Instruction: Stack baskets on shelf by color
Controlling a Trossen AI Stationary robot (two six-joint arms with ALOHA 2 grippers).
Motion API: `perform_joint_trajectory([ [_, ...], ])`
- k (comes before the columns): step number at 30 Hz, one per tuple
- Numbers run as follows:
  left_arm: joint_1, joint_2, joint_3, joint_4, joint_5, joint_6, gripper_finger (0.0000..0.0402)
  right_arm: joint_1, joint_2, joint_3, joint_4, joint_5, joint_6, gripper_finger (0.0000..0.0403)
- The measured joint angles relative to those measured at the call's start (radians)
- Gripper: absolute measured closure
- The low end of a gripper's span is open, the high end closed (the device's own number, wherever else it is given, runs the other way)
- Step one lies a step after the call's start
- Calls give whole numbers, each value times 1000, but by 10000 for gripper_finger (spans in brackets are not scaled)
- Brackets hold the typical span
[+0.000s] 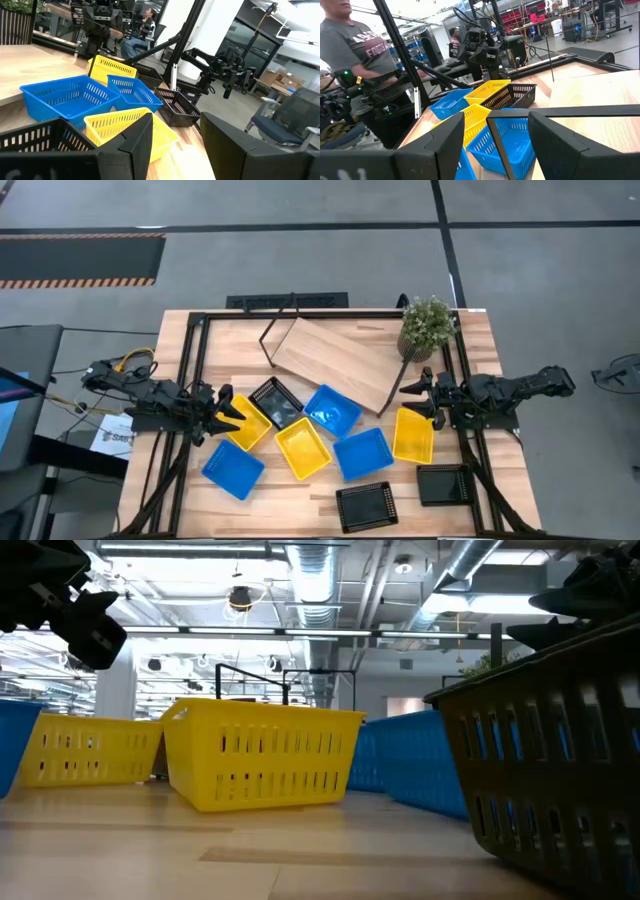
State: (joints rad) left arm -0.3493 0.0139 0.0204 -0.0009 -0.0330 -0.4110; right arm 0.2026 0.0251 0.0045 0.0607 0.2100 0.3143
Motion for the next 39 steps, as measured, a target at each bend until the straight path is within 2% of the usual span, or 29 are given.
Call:
perform_joint_trajectory([
  [34,0,0,0,0,0,0,249,0,0,0,0,0,0,159],
  [39,0,0,0,12,-77,0,249,0,0,0,0,0,0,159],
])
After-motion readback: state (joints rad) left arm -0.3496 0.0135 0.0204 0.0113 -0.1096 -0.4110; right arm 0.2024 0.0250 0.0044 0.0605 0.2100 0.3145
